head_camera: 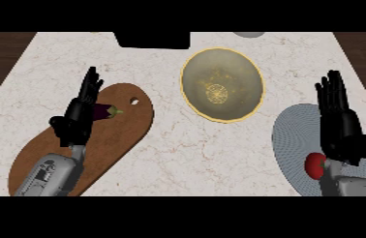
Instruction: Pick the tomato from the placemat and place it in the bowl
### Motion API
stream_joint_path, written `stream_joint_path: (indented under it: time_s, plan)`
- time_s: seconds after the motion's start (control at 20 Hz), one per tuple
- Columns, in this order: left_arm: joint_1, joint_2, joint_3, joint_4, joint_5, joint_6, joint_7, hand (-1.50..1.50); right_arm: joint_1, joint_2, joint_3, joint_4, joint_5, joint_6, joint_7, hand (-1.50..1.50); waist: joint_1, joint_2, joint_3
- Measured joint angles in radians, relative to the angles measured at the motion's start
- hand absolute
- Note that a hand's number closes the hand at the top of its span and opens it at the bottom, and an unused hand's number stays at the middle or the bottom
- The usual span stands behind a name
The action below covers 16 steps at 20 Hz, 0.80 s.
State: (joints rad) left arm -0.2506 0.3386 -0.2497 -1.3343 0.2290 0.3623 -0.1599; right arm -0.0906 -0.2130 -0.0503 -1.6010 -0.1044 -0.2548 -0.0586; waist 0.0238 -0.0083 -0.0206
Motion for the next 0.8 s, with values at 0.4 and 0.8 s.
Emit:
stream_joint_path:
  time_s: [0.4, 0.8]
  plan:
    - [0.043, -0.005, -0.023, -0.078, 0.003, -0.022, 0.07, 0.0, 0.164, -0.136, 0.084, -0.005, 0.204, 0.016, 0.094, -1.5, -0.035, 0.006, 0.011]
    - [0.062, -0.019, -0.037, -0.121, 0.022, -0.043, 0.135, 0.0, 0.383, 0.08, 0.056, -0.157, 0.246, -0.269, -0.204, -1.5, -0.05, 0.002, 0.02]
